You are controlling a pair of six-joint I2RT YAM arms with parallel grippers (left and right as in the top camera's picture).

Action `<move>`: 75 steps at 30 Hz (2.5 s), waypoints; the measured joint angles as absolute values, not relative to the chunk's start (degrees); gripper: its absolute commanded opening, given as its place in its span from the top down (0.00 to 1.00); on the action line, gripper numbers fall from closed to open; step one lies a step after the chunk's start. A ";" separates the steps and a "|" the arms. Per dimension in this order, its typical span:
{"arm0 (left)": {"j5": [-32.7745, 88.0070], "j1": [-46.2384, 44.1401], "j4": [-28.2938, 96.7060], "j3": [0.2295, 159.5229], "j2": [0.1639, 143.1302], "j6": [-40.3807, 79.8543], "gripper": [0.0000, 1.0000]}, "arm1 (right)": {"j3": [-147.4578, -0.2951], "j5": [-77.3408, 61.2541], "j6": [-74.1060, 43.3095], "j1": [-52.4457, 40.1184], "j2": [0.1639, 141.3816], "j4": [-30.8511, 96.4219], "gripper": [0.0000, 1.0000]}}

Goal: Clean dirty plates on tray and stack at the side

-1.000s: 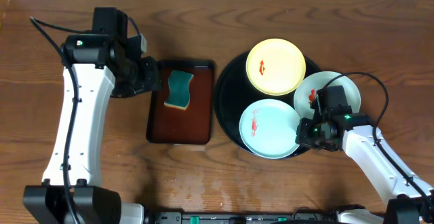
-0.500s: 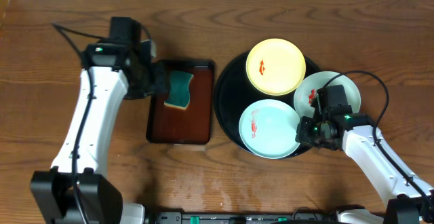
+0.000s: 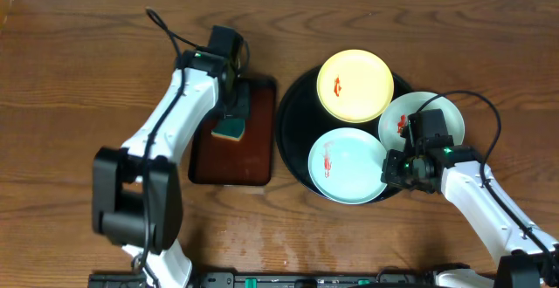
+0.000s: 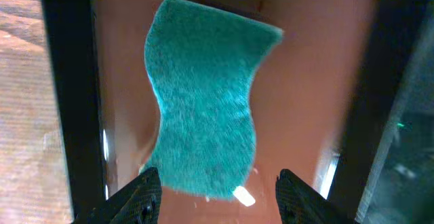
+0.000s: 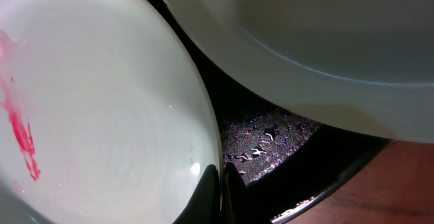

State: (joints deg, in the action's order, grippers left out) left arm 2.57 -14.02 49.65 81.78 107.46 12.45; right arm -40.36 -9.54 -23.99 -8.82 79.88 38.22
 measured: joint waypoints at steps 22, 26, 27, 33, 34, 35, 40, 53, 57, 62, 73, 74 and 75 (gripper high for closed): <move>0.43 -13.50 44.40 81.76 116.38 13.67 0.57 | -40.36 -9.45 -23.97 -8.82 79.88 38.24 0.96; 0.05 -13.50 44.40 81.76 116.38 13.54 0.57 | -40.36 -9.41 -23.99 -8.82 79.88 38.24 0.96; 0.01 -13.50 44.40 81.76 116.38 13.54 0.57 | -40.36 -9.41 -23.97 -8.82 79.88 38.24 0.96; 0.03 -13.50 44.45 81.76 116.38 13.69 0.50 | -40.36 -9.41 -23.97 -8.82 79.88 38.24 0.95; 0.03 -13.50 44.58 81.78 116.38 13.67 0.49 | -40.36 -9.41 -23.99 -8.82 79.88 38.24 0.95; 0.03 -13.50 44.69 81.78 116.38 13.63 0.49 | -40.36 -9.41 -23.97 -8.82 79.88 38.24 0.94; 0.03 -13.50 45.43 82.24 116.38 13.58 0.48 | -40.36 -9.39 -23.97 -8.82 79.88 38.24 0.92; 5.91 -10.37 45.87 82.24 116.36 14.35 0.42 | -40.36 -9.39 -23.97 -8.82 79.88 38.24 0.86; 10.68 -7.84 46.04 82.24 116.36 14.41 0.42 | -40.36 -9.39 -23.97 -8.82 79.88 38.24 0.86; 13.76 -6.37 46.09 82.24 116.36 14.61 0.42 | -40.36 -9.39 -23.97 -8.82 79.88 38.22 0.84; 13.30 -6.83 45.74 82.17 116.36 14.63 0.42 | -40.36 -9.39 -23.97 -8.82 79.88 38.24 0.84; 13.13 -7.01 45.25 82.02 116.36 14.63 0.42 | -40.36 -9.39 -23.97 -8.82 79.88 38.22 0.84; 12.97 -7.20 44.73 81.82 116.36 14.61 0.42 | -40.36 -9.39 -23.94 -8.82 79.88 38.22 0.84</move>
